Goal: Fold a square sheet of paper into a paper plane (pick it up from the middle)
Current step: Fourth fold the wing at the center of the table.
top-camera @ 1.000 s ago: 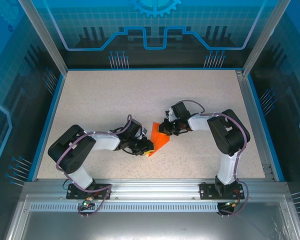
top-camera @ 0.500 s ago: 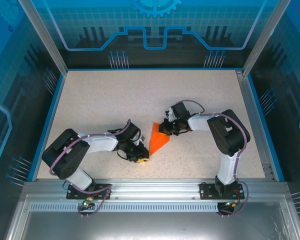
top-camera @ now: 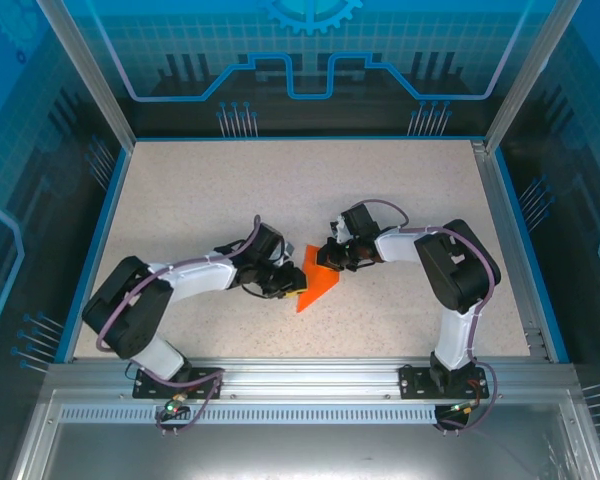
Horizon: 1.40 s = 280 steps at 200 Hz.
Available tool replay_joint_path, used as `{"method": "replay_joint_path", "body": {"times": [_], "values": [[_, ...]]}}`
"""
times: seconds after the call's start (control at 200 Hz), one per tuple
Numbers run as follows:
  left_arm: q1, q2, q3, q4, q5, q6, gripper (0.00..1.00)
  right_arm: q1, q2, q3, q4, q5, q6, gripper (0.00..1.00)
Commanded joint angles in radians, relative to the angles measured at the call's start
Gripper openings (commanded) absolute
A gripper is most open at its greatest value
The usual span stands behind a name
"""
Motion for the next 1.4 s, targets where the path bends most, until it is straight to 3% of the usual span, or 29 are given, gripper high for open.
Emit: {"method": "replay_joint_path", "body": {"times": [0.0, 0.2, 0.615, 1.125, 1.395], "values": [[0.004, 0.07, 0.053, 0.06, -0.046, -0.015, 0.23, 0.019, 0.062, -0.037, -0.103, 0.099, 0.001, 0.07], [0.003, 0.168, 0.091, 0.106, -0.013, -0.018, 0.23, 0.026, 0.065, -0.03, -0.099, 0.101, 0.008, 0.07], [0.003, 0.241, 0.081, -0.009, -0.045, 0.052, 0.15, 0.027, 0.068, -0.014, -0.11, 0.103, 0.007, 0.07], [0.003, 0.226, 0.043, -0.061, -0.127, 0.084, 0.09, 0.002, -0.042, 0.153, -0.243, 0.052, -0.052, 0.08], [0.003, 0.224, 0.046, -0.059, -0.129, 0.084, 0.09, 0.042, -0.036, 0.108, -0.178, 0.033, -0.019, 0.08]]}}
